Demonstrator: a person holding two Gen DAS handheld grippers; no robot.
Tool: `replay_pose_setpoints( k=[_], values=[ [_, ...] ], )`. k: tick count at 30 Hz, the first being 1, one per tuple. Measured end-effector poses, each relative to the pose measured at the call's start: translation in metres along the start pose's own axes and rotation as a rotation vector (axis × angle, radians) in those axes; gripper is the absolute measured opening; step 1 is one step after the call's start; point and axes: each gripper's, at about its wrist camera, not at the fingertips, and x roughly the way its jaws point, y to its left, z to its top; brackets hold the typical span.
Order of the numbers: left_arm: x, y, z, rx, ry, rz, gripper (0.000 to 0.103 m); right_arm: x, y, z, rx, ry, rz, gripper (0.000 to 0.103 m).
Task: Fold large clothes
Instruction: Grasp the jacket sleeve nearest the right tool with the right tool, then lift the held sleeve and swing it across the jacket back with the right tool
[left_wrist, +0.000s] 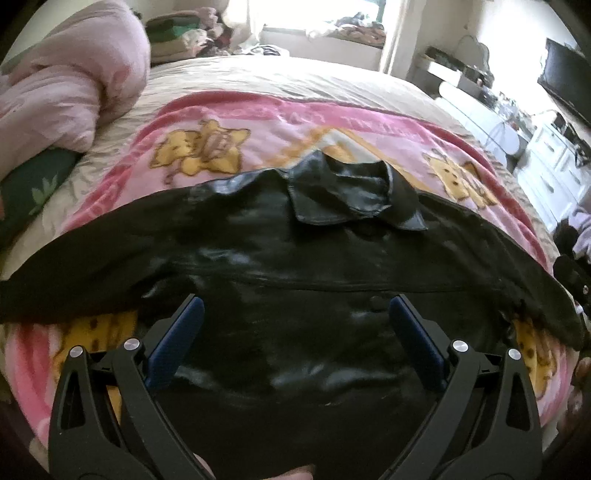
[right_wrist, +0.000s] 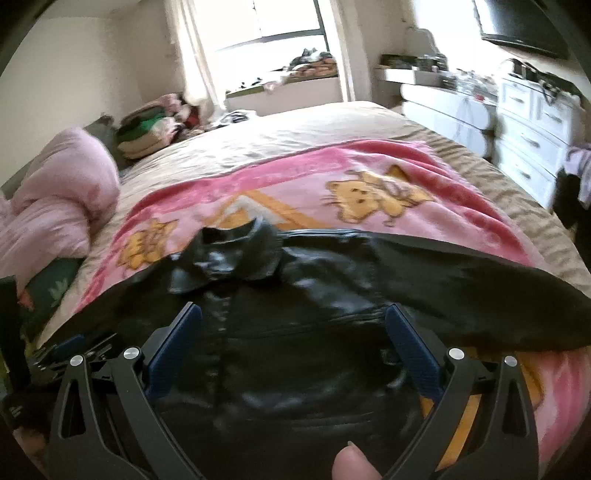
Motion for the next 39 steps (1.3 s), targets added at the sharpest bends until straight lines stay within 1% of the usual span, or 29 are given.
replay_pose_setpoints(
  k=[3,11,15,22,27,30,39],
  values=[
    [0.012,-0.012,0.002,0.031,0.021,-0.004,0.094,0.006,-0.019,-0.001,0.040,0.005,-0.023,0.099],
    [0.037,-0.037,0.004,0.056,0.067,-0.028,0.094,0.021,-0.061,-0.008,0.129,0.026,-0.080,0.099],
    [0.044,-0.048,0.004,0.070,0.066,-0.038,0.094,0.022,-0.078,-0.008,0.160,0.025,-0.102,0.099],
    [0.056,-0.067,0.006,0.086,0.070,-0.042,0.094,0.019,-0.112,-0.012,0.220,0.017,-0.179,0.099],
    [0.063,-0.083,0.007,0.116,0.076,-0.042,0.094,0.017,-0.142,-0.014,0.302,0.011,-0.199,0.099],
    [0.067,-0.092,0.007,0.129,0.080,-0.046,0.094,0.015,-0.157,-0.016,0.347,-0.004,-0.233,0.099],
    [0.078,-0.120,0.008,0.166,0.090,-0.062,0.094,0.007,-0.212,-0.026,0.534,-0.032,-0.282,0.099]
  ],
)
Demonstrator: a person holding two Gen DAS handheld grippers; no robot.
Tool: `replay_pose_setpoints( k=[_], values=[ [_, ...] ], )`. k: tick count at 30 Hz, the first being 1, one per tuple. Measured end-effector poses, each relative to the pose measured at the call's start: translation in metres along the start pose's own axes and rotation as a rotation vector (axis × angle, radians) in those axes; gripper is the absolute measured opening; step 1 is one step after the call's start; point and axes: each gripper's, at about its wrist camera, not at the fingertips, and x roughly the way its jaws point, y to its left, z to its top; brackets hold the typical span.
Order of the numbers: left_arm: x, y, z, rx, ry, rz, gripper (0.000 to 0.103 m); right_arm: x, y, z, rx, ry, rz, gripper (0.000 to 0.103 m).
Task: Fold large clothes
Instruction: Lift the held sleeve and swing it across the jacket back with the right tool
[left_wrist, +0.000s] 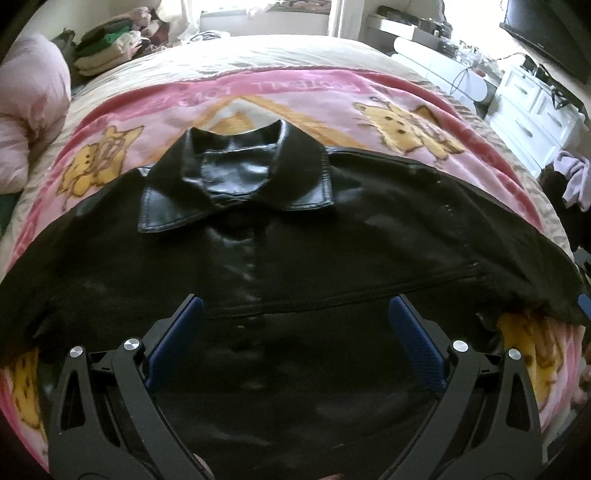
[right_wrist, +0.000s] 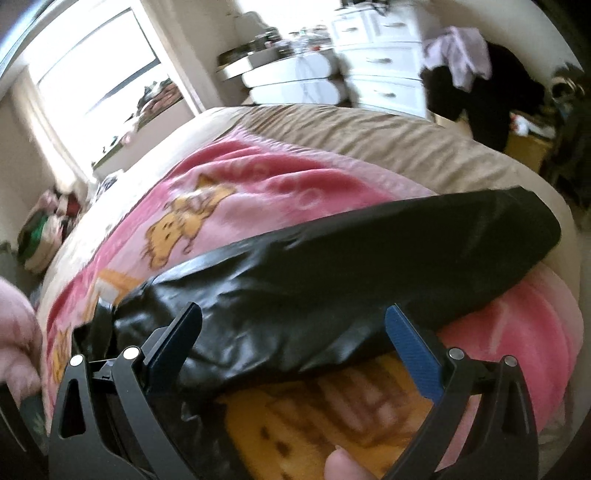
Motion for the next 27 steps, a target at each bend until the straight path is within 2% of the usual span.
replay_pose_setpoints(
  k=[3,7,10,15,20,27],
  values=[
    [0.004,-0.010,0.001,0.023,0.008,-0.008,0.094,0.003,-0.021,0.006,0.063,-0.027,-0.085,0.099],
    [0.007,-0.025,0.003,0.048,0.018,-0.034,0.094,0.004,-0.049,0.010,0.170,-0.042,-0.122,0.099],
    [0.009,-0.035,0.006,0.071,0.019,-0.037,0.094,0.004,-0.069,0.011,0.245,-0.065,-0.188,0.099],
    [0.015,-0.046,0.010,0.095,0.030,-0.034,0.094,0.009,-0.102,0.014,0.362,-0.073,-0.242,0.099],
    [0.023,-0.050,0.012,0.103,0.044,-0.043,0.094,0.027,-0.133,0.014,0.481,-0.016,-0.207,0.099],
    [0.030,-0.045,0.017,0.089,0.062,-0.034,0.094,0.040,-0.161,0.027,0.604,-0.067,-0.077,0.097]
  ],
)
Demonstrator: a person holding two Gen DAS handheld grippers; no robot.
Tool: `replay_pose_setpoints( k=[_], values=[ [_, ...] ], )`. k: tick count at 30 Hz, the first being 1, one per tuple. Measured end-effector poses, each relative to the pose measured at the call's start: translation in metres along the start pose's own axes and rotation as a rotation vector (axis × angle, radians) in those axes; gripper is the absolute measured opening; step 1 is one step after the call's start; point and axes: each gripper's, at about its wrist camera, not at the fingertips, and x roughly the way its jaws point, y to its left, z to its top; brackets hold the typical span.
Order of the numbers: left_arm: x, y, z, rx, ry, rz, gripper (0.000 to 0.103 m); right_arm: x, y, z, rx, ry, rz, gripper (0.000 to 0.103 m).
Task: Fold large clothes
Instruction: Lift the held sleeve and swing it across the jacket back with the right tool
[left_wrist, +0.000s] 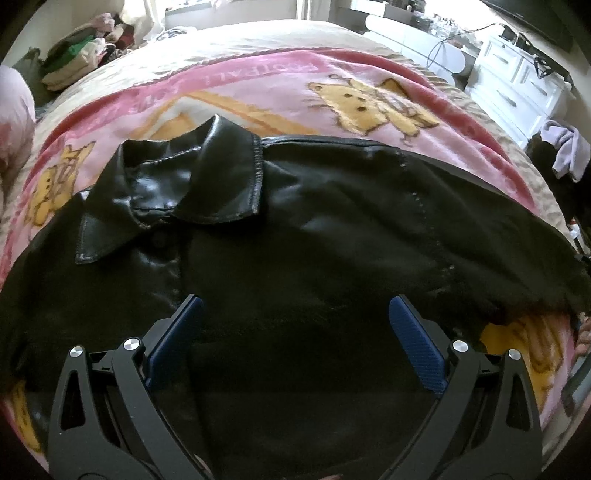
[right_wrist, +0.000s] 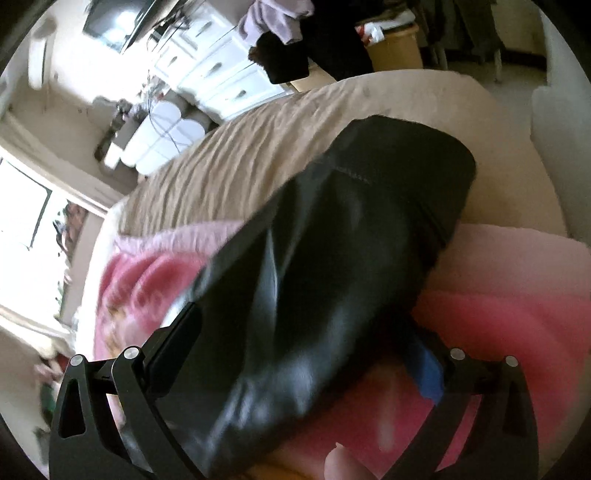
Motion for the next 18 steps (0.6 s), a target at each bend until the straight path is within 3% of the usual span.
replay_pose_setpoints(
  k=[1,3,4,6,10,14,18],
  values=[
    [0.000,0.002,0.000,-0.002,0.001,0.002,0.094,0.001,-0.002,0.003,0.013,0.000,0.020,0.096],
    [-0.001,0.007,0.000,-0.010,0.006,0.000,0.094,0.000,-0.007,0.007,0.039,-0.013,0.055,0.060],
    [-0.002,0.010,0.001,-0.013,0.007,-0.003,0.094,0.001,-0.011,0.009,0.060,-0.008,0.085,0.032],
    [-0.005,0.016,0.001,-0.022,0.005,-0.003,0.094,0.003,-0.016,0.012,0.094,0.017,0.168,0.016],
    [-0.016,0.031,0.003,-0.053,-0.008,-0.013,0.094,-0.020,0.010,0.012,-0.021,-0.050,0.271,0.011],
    [-0.032,0.046,0.005,-0.082,-0.026,-0.029,0.094,-0.051,0.040,0.006,-0.133,-0.094,0.435,0.009],
    [-0.052,0.062,0.009,-0.106,-0.048,-0.031,0.094,-0.086,0.081,-0.016,-0.306,-0.148,0.540,0.009]
  ],
)
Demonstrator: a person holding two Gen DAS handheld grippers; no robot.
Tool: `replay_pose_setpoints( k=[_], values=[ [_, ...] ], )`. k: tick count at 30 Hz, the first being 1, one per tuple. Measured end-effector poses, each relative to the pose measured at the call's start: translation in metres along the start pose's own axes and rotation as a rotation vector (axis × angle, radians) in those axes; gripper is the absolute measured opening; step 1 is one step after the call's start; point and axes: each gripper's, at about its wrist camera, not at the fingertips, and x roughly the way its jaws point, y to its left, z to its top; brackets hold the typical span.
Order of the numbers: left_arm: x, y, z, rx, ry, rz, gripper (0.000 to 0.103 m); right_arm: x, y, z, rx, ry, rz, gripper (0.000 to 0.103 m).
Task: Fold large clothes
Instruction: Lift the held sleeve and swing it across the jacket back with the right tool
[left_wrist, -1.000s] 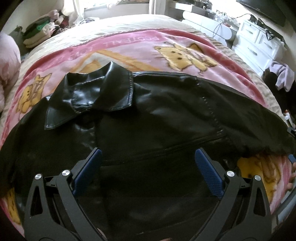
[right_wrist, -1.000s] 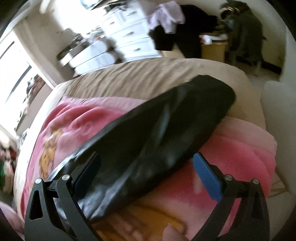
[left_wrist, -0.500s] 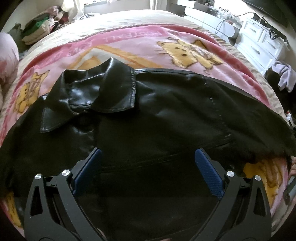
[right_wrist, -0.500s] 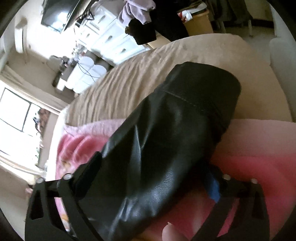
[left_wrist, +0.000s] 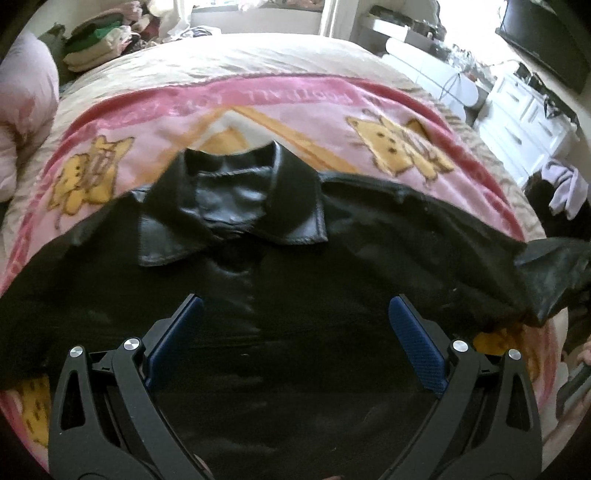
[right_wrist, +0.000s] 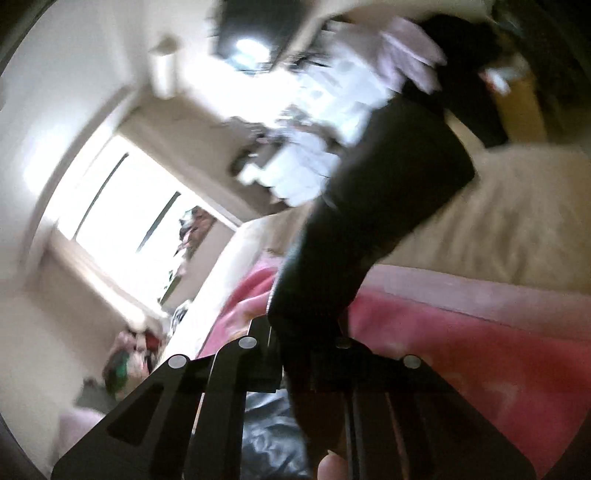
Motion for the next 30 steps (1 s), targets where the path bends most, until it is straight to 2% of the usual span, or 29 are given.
replay_pose_setpoints(
  k=[4,11,15,19,20,24,30],
  values=[
    [-0.021,0.014,0.005,-0.018,-0.021,0.007,0.094,-0.001,0.055,-0.004,-0.124,0.006,0.091,0.009],
    [-0.069,0.042,0.011,-0.095,-0.056,0.005,0.094,0.016,0.164,-0.022,-0.296,0.111,0.291,0.006],
    [-0.096,0.057,0.014,-0.143,-0.097,-0.009,0.094,0.009,0.223,-0.050,-0.406,0.180,0.421,0.006],
    [-0.112,0.077,0.014,-0.196,-0.099,-0.078,0.094,-0.010,0.266,-0.086,-0.505,0.234,0.519,0.006],
    [-0.119,0.085,0.014,-0.211,-0.108,-0.097,0.094,-0.015,0.277,-0.096,-0.532,0.244,0.534,0.006],
    [-0.142,0.113,0.015,-0.256,-0.150,-0.093,0.094,-0.031,0.317,-0.142,-0.625,0.282,0.580,0.006],
    [-0.174,0.169,0.010,-0.358,-0.217,-0.142,0.094,-0.037,0.347,-0.196,-0.729,0.334,0.587,0.006]
  ],
)
